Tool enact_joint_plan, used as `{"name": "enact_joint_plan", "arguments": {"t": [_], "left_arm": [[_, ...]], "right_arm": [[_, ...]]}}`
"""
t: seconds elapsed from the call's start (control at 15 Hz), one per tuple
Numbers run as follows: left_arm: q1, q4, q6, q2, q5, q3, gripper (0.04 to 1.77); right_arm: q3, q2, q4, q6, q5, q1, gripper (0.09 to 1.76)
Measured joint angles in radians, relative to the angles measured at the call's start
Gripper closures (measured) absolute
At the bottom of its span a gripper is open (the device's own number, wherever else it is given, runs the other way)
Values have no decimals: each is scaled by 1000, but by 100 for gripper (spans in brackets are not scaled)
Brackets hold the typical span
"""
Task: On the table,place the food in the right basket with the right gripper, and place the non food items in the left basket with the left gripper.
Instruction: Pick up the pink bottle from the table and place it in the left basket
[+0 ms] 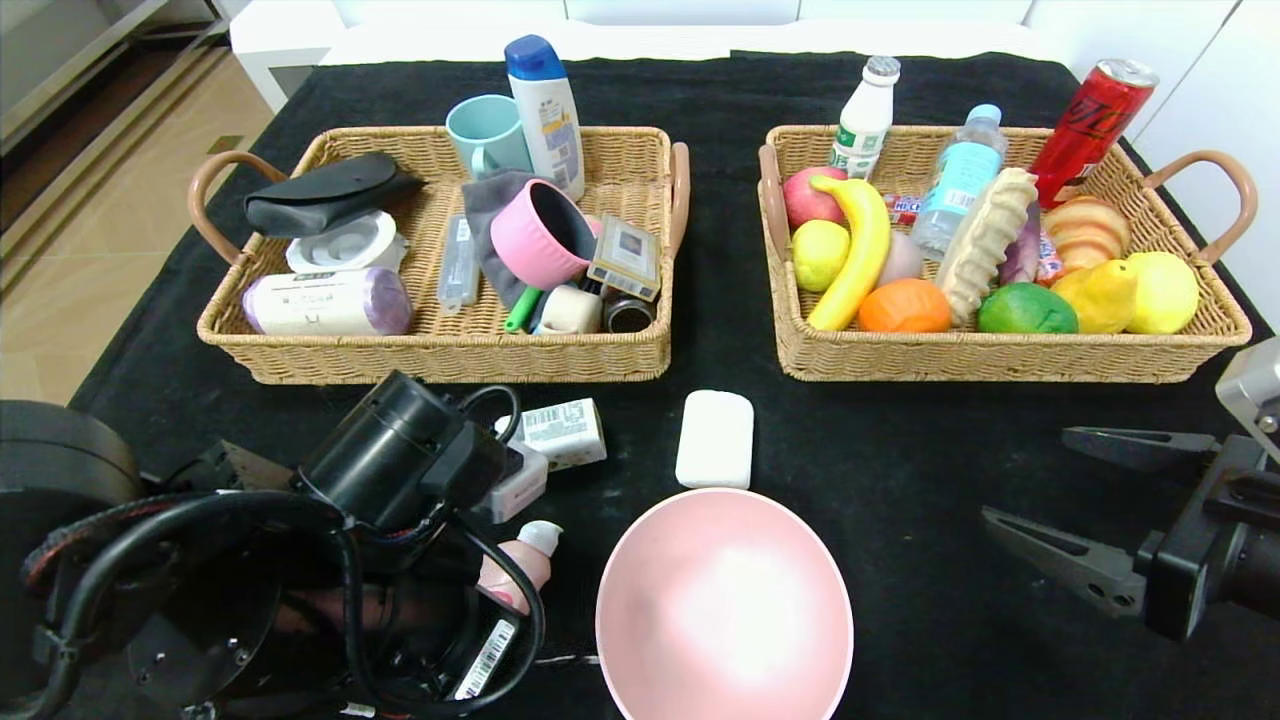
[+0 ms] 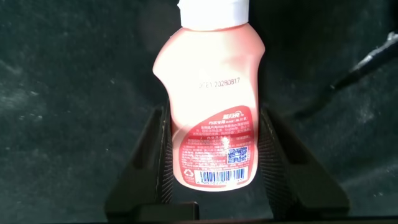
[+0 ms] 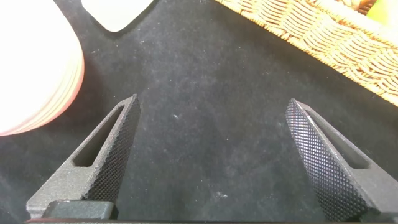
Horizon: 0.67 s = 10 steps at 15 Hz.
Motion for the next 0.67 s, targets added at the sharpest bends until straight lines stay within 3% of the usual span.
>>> {"name": "enact_joint_plan", "arguments": {"t": [0.47,0.67], "left_arm": [[28,-3,1,-69,1,-11,96],[68,-40,2,-94,-5,-23,96]], "right_arm": [[0,-1,0,-2,0,0,14],[0,-1,0,0,0,0,14]]}}
